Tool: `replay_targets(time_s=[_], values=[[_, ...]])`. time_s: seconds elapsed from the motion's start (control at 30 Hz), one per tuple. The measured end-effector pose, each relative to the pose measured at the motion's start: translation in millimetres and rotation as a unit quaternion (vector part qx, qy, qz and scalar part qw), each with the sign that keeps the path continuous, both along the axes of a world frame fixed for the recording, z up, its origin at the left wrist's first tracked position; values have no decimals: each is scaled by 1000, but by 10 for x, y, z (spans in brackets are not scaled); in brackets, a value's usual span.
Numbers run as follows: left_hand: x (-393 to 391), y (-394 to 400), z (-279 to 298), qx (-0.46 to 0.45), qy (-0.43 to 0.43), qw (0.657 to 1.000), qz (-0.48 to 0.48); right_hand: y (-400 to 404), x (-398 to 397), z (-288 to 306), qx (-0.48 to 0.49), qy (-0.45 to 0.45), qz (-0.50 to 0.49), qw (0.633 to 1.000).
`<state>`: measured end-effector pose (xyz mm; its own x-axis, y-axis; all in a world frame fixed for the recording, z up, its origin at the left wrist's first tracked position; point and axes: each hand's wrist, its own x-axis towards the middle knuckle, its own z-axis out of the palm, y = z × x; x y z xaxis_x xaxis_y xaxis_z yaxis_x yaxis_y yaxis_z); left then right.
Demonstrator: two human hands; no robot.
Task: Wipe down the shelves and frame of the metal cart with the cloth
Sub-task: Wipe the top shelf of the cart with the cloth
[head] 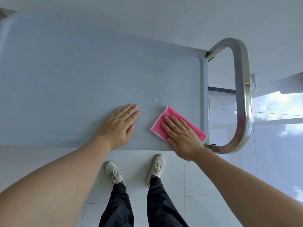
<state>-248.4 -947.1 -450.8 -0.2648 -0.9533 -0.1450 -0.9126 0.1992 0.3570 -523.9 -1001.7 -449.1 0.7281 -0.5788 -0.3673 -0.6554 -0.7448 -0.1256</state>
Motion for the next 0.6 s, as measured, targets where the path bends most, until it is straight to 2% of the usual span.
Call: replay_targets(time_s=[0.13, 0.33, 0.6], values=[[12, 9, -6, -6, 1, 1000, 1, -351, 11, -32, -33, 10, -95, 995], [4, -4, -33, -14, 2, 1000, 1, -1029, 10, -79, -70, 22, -179, 981], [15, 9, -44, -25, 16, 1000, 4, -1778, 188, -85, -94, 27, -219, 971]])
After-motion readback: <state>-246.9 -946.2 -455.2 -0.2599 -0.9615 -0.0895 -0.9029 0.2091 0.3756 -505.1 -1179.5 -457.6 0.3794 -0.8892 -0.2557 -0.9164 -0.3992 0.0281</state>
